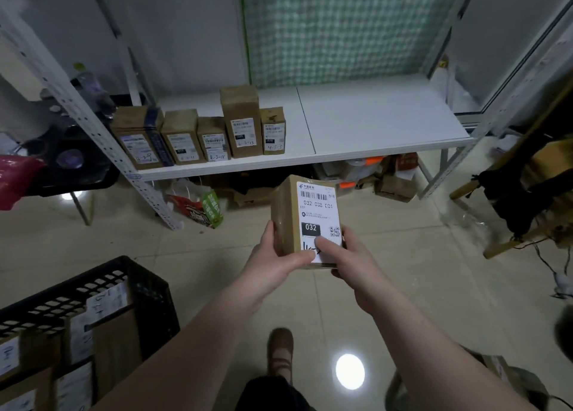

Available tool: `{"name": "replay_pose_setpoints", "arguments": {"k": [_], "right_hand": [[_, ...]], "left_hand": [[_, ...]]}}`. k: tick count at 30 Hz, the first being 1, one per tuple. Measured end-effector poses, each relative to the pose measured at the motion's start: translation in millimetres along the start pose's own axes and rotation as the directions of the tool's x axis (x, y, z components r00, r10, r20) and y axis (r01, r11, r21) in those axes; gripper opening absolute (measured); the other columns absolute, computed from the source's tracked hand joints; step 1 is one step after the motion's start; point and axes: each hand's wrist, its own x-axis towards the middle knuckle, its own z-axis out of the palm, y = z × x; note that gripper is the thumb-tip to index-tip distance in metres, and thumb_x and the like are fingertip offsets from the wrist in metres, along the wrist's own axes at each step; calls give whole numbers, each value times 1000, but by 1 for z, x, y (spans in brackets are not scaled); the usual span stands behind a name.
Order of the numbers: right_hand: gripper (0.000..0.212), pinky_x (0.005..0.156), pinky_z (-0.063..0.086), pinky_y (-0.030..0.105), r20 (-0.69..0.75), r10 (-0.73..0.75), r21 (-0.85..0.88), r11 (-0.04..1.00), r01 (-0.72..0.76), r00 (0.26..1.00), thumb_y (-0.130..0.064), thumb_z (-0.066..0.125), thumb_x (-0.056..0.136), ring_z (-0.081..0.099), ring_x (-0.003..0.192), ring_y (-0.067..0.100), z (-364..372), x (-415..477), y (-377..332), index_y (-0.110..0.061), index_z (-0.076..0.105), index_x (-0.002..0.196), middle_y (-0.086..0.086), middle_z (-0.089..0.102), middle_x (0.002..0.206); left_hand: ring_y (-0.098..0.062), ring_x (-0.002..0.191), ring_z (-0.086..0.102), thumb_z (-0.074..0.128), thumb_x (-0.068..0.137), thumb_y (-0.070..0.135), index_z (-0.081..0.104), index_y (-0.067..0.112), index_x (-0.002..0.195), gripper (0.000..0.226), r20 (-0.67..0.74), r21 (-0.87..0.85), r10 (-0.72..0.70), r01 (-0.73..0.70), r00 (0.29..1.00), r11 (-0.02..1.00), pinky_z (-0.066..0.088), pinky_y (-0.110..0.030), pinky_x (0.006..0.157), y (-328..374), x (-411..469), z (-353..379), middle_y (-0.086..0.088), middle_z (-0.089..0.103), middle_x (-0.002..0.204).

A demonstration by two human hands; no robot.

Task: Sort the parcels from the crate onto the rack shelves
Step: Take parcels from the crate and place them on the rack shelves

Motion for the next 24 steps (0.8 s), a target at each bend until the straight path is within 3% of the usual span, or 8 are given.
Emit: {"name": "replay_pose_setpoints", "arguments": {"k": [2,5,8,12,17,20,24], "right_hand": [[38,55,44,6,1,-36,-17,999,36,999,-22,69,88,65,73,-9,-3,16,-5,-23,52,122,-12,68,101],[62,76,57,26,6,-59,-41,997,59,998,-32,81,71,70,96,9,-10,47,-14,-22,51,124,-6,72,107],[64,74,58,25,-21,-75,-56,996,73,997,-18,85,72,69,93,4,-16,85,-22,-25,45,121,-6,69,109],[77,74,58,28,-45,-59,-48,997,56,997,-15,89,63,69,92,5,-15,144,-39,-21,42,123,-4,69,107],[72,78,59,34,-135,-45,-31,999,42,990,-15,87,61,68,88,5,-7,220,-55,-25,43,117,-9,69,98],[68,74,58,30,-212,-39,-32,999,33,977,-13,87,62,68,85,4,-5,254,-49,-25,46,114,-14,70,90],[67,71,54,27,-298,-85,-95,994,59,951,-12,86,63,65,75,-4,-12,301,-50,-28,46,115,-14,68,88]], "left_hand": [[-1,107,58,79,68,37,36,56,121,70,-33,51,25,-23,999,998,49,-26,80,2,19,6,20,61,117],[-9,119,51,81,48,51,24,52,132,102,-106,158,44,-27,993,987,47,-36,98,5,53,13,11,49,131],[-14,122,46,77,39,58,15,43,139,118,-118,266,33,0,992,964,44,-39,102,14,93,13,7,41,137],[-17,125,43,78,42,56,12,34,143,123,-117,360,47,-2,992,933,43,-38,103,34,151,0,1,33,141],[-17,128,39,83,55,44,11,32,146,117,-73,451,75,-34,994,892,38,-35,107,59,225,-27,-1,33,142],[-16,131,37,81,55,50,9,35,148,118,-24,483,57,-39,998,874,36,-36,108,61,260,-33,1,33,145],[-11,135,31,77,66,52,8,34,150,110,21,502,24,-31,999,864,30,-26,107,54,302,-39,6,28,151]]}}
